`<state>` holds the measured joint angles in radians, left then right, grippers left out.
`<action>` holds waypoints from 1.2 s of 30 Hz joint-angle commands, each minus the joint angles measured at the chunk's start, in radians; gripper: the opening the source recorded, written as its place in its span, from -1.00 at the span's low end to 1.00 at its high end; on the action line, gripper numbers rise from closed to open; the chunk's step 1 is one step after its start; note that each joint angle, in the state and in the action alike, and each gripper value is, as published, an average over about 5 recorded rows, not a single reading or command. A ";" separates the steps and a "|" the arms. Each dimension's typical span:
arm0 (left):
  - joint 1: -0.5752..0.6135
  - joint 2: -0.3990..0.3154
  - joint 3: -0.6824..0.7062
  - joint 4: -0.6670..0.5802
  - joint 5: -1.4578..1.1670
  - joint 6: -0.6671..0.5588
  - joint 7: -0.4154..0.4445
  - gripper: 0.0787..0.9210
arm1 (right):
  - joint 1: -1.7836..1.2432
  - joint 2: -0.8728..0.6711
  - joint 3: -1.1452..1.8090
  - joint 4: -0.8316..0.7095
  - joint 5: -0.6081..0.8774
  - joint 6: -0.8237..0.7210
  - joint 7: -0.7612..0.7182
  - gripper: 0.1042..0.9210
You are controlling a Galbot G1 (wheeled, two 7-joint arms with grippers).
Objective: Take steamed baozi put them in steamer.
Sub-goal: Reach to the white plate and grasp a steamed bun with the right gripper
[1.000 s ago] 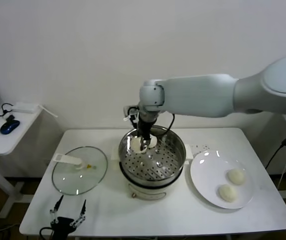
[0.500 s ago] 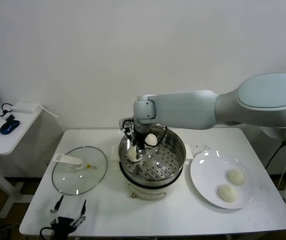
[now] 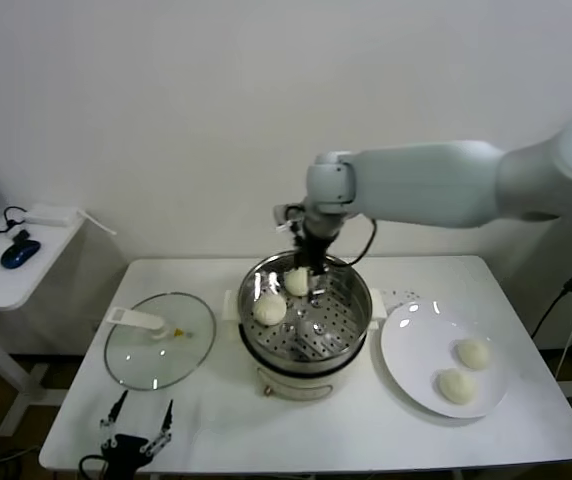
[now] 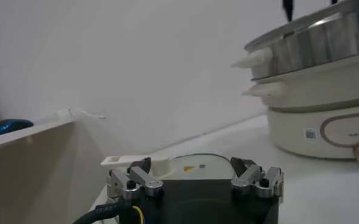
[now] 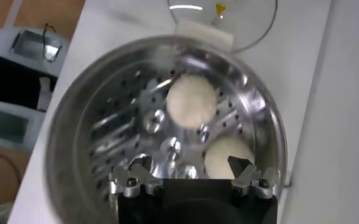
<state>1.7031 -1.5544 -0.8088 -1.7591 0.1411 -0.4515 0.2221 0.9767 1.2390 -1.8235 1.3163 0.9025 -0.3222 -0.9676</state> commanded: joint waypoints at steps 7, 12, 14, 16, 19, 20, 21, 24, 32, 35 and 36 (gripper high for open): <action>-0.001 -0.008 0.010 -0.002 0.011 -0.001 -0.003 0.77 | 0.133 -0.478 -0.259 0.223 -0.314 0.202 -0.101 0.76; -0.003 -0.010 0.010 0.000 0.013 -0.001 -0.006 0.77 | 0.028 -0.571 -0.233 0.249 -0.415 0.193 -0.062 0.76; -0.003 -0.010 0.009 0.001 0.013 -0.001 -0.008 0.77 | -0.020 -0.601 -0.215 0.253 -0.462 0.185 -0.046 0.76; -0.004 -0.010 0.008 0.003 0.013 -0.001 -0.010 0.77 | -0.073 -0.629 -0.190 0.251 -0.511 0.176 -0.025 0.76; -0.004 -0.010 0.008 0.005 0.014 0.000 -0.010 0.77 | -0.144 -0.657 -0.147 0.238 -0.558 0.165 0.002 0.76; -0.004 -0.010 0.008 0.005 0.014 0.000 -0.011 0.77 | -0.169 -0.663 -0.130 0.231 -0.572 0.163 0.009 0.76; -0.004 -0.010 0.008 0.005 0.014 0.000 -0.011 0.77 | -0.188 -0.668 -0.114 0.224 -0.582 0.161 0.016 0.76; -0.002 -0.011 0.007 0.006 0.014 -0.001 -0.012 0.77 | -0.232 -0.678 -0.082 0.204 -0.603 0.158 0.035 0.76; 0.001 -0.012 0.004 0.013 0.016 -0.003 -0.013 0.77 | -0.365 -0.691 0.008 0.157 -0.630 0.147 0.063 0.76; 0.001 -0.013 0.003 0.018 0.018 -0.004 -0.013 0.77 | -0.403 -0.691 0.029 0.150 -0.639 0.142 0.066 0.76; 0.001 -0.013 0.003 0.019 0.019 -0.004 -0.014 0.77 | -0.415 -0.691 0.036 0.146 -0.642 0.141 0.067 0.76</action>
<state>1.7038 -1.5665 -0.8049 -1.7441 0.1576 -0.4545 0.2095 0.7239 0.5932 -1.8731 1.4855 0.3353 -0.1771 -0.9265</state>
